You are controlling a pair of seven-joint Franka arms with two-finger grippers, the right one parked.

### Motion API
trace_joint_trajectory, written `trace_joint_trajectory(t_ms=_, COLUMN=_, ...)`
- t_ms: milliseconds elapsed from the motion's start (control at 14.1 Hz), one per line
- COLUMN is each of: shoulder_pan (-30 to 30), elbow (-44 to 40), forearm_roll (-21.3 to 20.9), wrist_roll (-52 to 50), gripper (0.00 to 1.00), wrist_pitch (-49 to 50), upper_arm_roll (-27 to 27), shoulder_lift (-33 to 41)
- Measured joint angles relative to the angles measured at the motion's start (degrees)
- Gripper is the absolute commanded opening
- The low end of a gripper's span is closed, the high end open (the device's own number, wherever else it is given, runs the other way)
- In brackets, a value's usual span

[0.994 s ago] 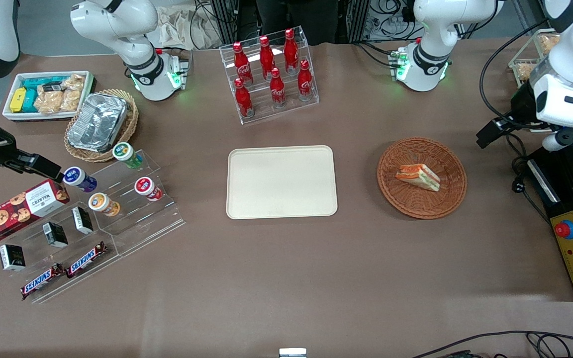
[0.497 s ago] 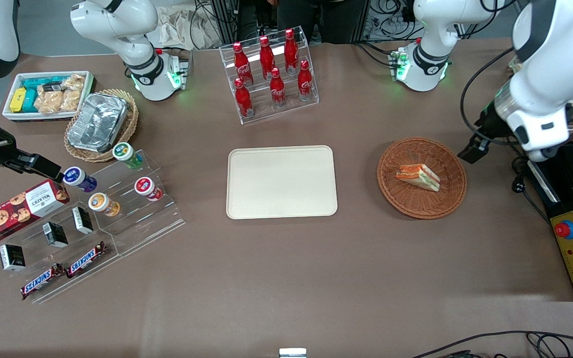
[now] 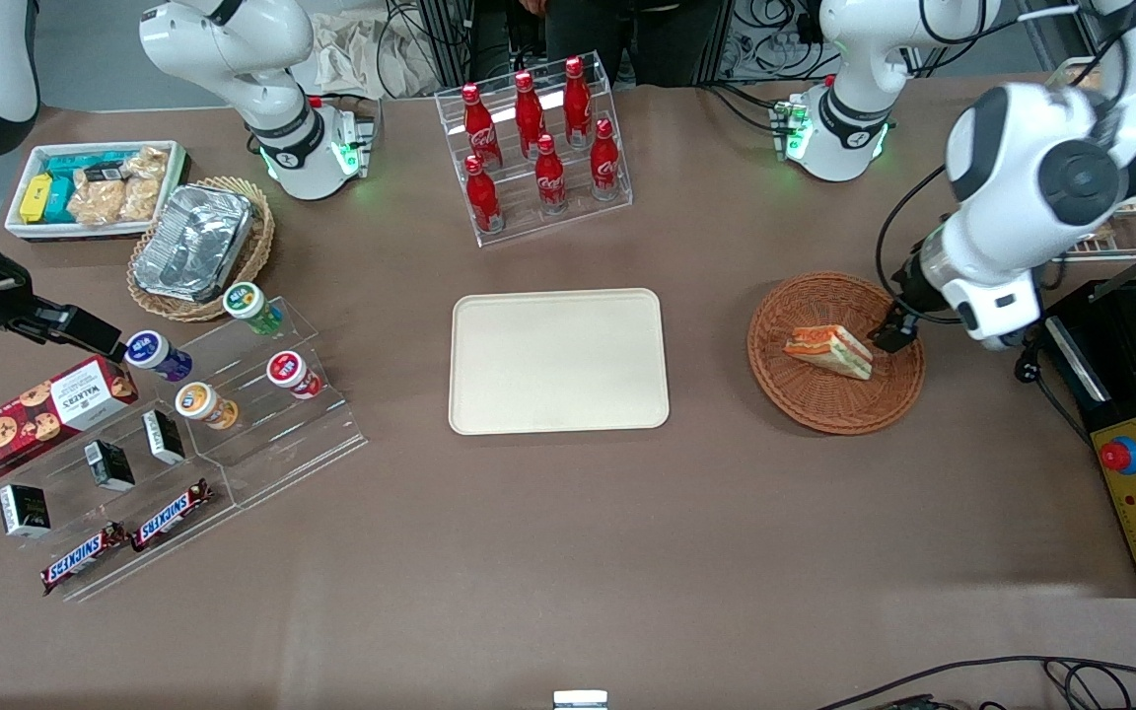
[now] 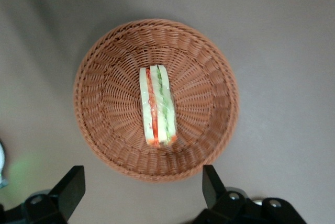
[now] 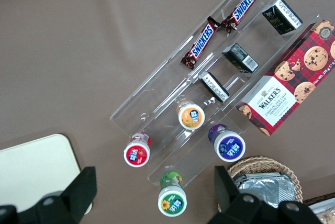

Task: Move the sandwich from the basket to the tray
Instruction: 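Lower the open left gripper around the wrapped sandwich in the basket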

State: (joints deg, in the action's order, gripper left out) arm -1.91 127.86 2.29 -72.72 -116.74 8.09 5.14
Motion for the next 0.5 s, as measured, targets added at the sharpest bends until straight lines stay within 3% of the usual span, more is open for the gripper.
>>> trace_joint_trajectory(t_ms=213, shoulder_pan=0.0, elbow=10.8, forearm_roll=0.2, wrist_roll=-0.9, gripper=0.99, wrist_pitch=-10.9, upper_arm_roll=-0.1, shoulder_lift=1.1)
trace_joint_trajectory(t_ms=497, shoulder_pan=0.0, elbow=17.2, forearm_roll=0.4, wrist_roll=-2.4, gripper=0.99, wrist_pitch=-19.7, upper_arm_roll=-0.2, shoulder_lift=0.8)
